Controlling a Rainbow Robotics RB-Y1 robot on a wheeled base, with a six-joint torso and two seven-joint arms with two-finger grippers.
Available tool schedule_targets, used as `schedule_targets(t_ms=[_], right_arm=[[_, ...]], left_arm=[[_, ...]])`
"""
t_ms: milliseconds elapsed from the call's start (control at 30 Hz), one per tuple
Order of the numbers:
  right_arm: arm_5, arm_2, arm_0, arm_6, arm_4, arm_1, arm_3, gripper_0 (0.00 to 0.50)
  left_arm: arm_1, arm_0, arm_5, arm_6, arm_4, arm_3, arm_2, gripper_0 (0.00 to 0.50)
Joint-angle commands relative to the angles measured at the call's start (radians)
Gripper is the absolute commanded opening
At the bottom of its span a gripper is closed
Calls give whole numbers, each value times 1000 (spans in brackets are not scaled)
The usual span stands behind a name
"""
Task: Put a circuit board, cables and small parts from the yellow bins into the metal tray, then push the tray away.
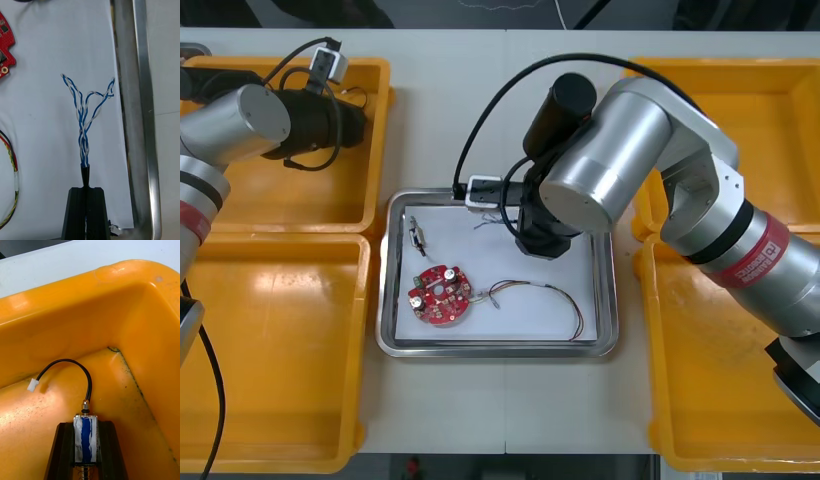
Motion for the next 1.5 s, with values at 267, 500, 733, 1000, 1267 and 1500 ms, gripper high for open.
schedule_targets(t_ms=[267,500,733,1000,1267,1500], right_arm=[[-89,110,2,63,73,3,115,0],[-92,107,2,59,74,6,117,145],[-86,58,2,76,54,7,109,500],[-2,-8,2,84,28,21,64,500],[336,-198,4,56,42,82,-84,500],[363,-373,4,-57,47,85,-199,500]], left_arm=[[8,-41,126,-160,54,-20,48,0],[13,-41,277,-153,-43,-37,183,0],[14,-41,434,-117,-199,-100,318,0],[13,-1,595,68,-371,-290,359,0],[4,99,799,317,-431,-609,330,0],[-21,171,1008,579,-449,-907,273,0]])
